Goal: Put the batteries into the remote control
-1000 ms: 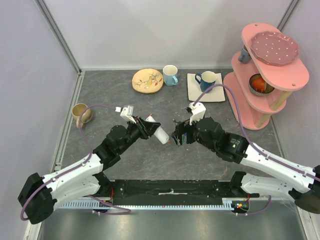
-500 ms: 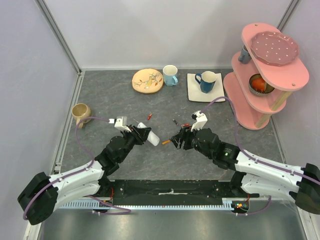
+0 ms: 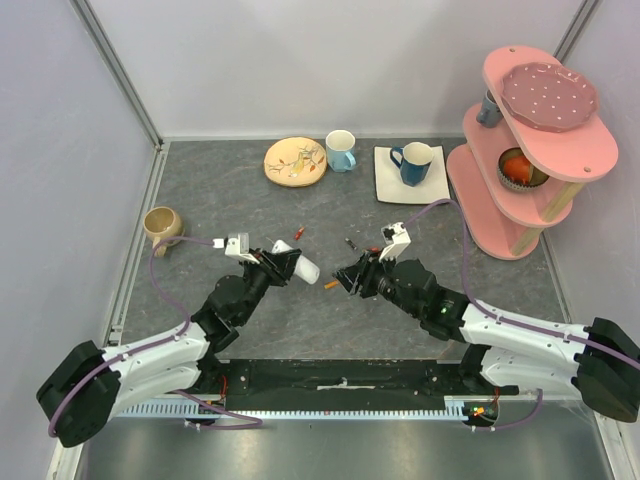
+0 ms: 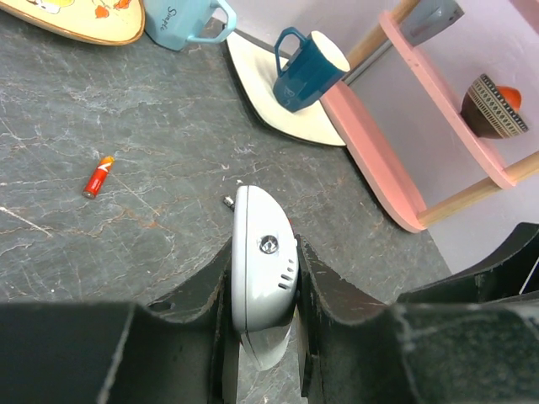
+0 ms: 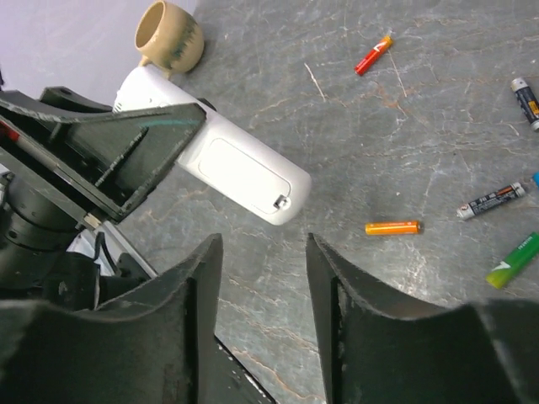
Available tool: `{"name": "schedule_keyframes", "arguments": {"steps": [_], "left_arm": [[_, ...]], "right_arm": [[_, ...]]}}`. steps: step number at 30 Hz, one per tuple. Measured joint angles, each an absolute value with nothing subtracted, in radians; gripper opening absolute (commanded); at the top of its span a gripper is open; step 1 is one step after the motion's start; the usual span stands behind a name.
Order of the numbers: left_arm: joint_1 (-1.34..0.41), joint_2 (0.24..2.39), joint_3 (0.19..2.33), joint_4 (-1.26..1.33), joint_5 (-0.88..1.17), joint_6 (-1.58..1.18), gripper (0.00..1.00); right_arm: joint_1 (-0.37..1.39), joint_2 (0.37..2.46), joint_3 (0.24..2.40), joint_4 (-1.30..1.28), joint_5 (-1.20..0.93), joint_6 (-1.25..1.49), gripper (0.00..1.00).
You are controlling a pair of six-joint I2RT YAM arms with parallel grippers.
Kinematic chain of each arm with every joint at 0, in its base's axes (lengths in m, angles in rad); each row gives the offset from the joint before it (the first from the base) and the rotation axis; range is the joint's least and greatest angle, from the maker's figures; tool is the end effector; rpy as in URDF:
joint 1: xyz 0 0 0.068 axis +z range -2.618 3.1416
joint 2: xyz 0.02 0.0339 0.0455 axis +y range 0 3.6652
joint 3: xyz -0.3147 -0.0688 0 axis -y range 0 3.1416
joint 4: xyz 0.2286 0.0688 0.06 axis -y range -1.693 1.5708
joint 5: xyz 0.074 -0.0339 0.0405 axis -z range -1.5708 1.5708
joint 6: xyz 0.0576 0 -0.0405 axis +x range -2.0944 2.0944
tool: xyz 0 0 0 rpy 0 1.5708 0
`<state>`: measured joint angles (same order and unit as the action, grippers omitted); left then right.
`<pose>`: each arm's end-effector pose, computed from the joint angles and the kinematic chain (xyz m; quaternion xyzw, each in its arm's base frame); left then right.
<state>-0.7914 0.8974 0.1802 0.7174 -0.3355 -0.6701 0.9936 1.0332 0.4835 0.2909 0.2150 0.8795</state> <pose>0.1287 -0.1032 0.2545 -0.0756 0.7030 -0.3775 0.5980 0.1255 0.1702 0.2822 0.0204 0.7903 0.4381 0.4278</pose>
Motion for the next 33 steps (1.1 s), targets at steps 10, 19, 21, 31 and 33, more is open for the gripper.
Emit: {"name": "schedule_keyframes", "arguments": {"steps": [10, 19, 21, 31, 33], "left_arm": [[-0.791, 1.049, 0.124, 0.936, -0.306, -0.664, 0.02], [-0.791, 1.097, 0.124, 1.056, -0.344, -0.627, 0.02], [-0.791, 1.109, 0.124, 1.078, -0.352, -0.619, 0.02], [-0.791, 1.159, 0.124, 1.114, -0.366, -0.606, 0.02], [-0.791, 1.159, 0.124, 1.116, -0.366, -0.606, 0.02]], "right_arm": [[0.939, 1.110, 0.486, 0.351, 0.125, 0.907, 0.50], [0.871, 1.213, 0.458, 0.516, 0.002, 1.023, 0.46], [0.850, 1.256, 0.442, 0.576, -0.027, 1.054, 0.46], [0.813, 1.451, 0.416, 0.797, -0.133, 1.157, 0.45], [0.813, 1.468, 0.419, 0.820, -0.143, 1.162, 0.45]]}}
